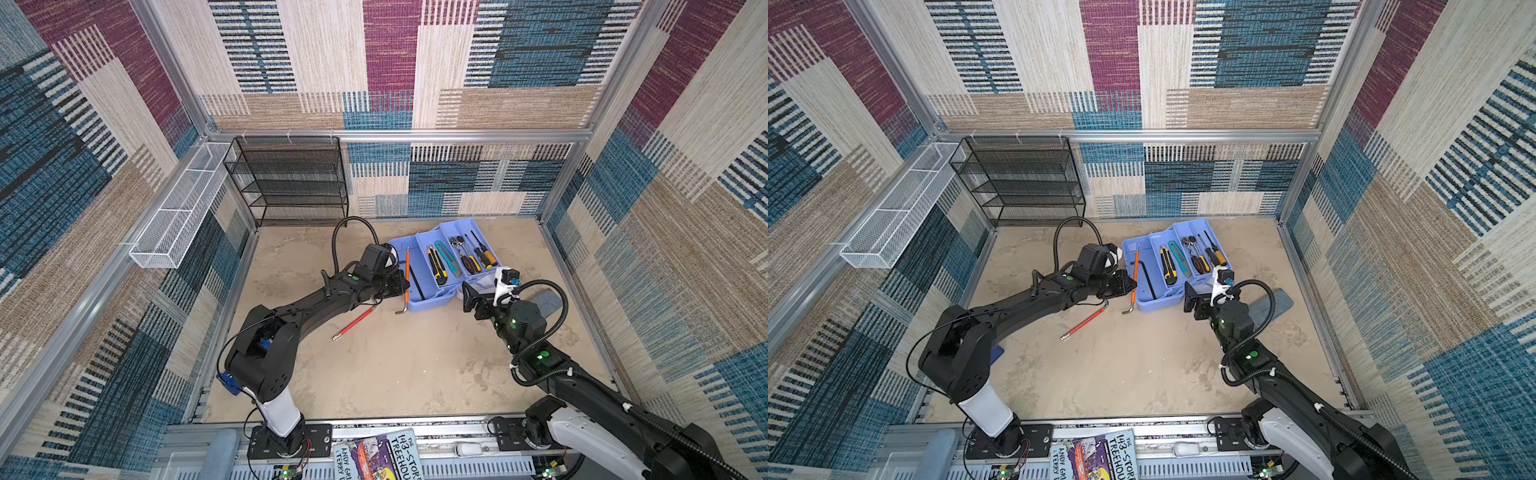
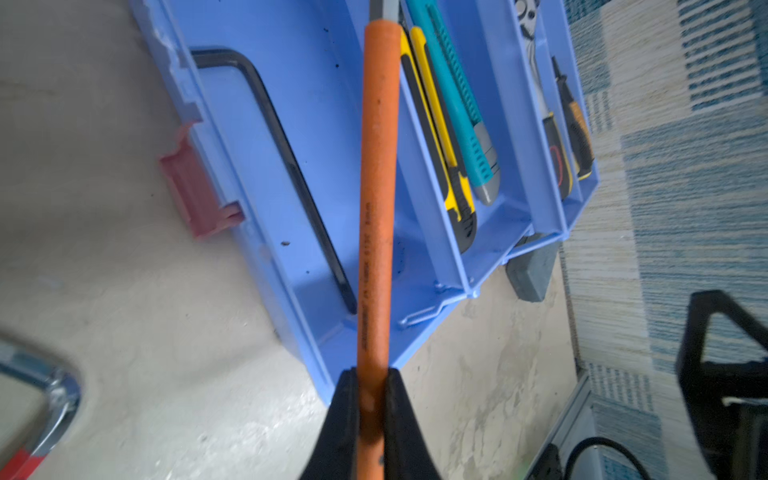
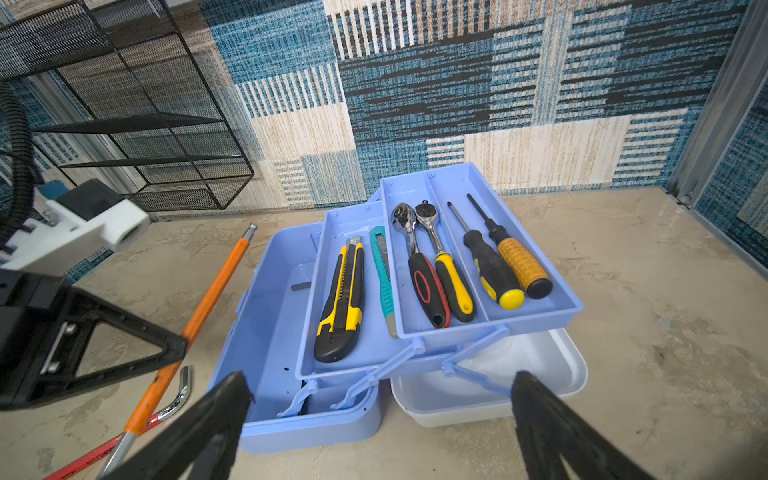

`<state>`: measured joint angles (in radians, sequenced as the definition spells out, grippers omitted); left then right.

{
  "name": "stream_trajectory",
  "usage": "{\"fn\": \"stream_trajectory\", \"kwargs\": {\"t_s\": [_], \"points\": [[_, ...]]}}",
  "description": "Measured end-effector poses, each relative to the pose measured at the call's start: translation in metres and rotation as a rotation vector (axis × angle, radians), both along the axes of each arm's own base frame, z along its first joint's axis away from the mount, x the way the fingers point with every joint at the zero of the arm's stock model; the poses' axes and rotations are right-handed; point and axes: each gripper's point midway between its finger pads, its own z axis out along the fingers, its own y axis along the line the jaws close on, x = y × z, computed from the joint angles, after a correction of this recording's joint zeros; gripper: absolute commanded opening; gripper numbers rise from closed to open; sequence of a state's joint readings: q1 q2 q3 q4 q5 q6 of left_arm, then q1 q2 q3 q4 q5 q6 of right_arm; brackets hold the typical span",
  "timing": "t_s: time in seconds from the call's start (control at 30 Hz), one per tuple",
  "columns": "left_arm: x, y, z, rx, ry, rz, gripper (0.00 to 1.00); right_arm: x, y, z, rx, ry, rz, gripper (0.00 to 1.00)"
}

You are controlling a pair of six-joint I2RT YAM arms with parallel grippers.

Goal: Pack the tool kit
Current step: 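Lower the orange hex key into the lower box compartment and open left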

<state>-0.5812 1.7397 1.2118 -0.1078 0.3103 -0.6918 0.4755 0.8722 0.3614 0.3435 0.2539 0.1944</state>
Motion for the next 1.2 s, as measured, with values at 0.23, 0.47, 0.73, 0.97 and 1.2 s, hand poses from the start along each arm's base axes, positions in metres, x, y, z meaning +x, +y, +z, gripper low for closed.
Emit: {"fn": "stream_trajectory", "kwargs": {"t_s": [0.23,0.47,0.73,0.97,1.2], "points": [[0.03,-0.01,0.0,-0.128,0.034,0.08,0.0,-0.005,-0.003,0.001,0.027,0.001,-0.004,1.0],[0.054,-0.013,-0.011,-0.257,0.108,0.177,0.0,-0.008,-0.005,-0.003,0.035,0.024,-0.016,1.0],[0.072,-0.024,-0.014,-0.306,0.127,0.205,0.0,-0.007,-0.005,-0.011,0.038,0.054,-0.019,1.0],[0.076,-0.023,-0.019,-0.279,0.139,0.216,0.16,-0.005,-0.004,-0.018,0.032,0.079,-0.02,1.0],[0.072,-0.019,-0.037,-0.214,0.172,0.211,0.32,-0.002,-0.001,-0.021,0.026,0.096,-0.014,1.0]]}}
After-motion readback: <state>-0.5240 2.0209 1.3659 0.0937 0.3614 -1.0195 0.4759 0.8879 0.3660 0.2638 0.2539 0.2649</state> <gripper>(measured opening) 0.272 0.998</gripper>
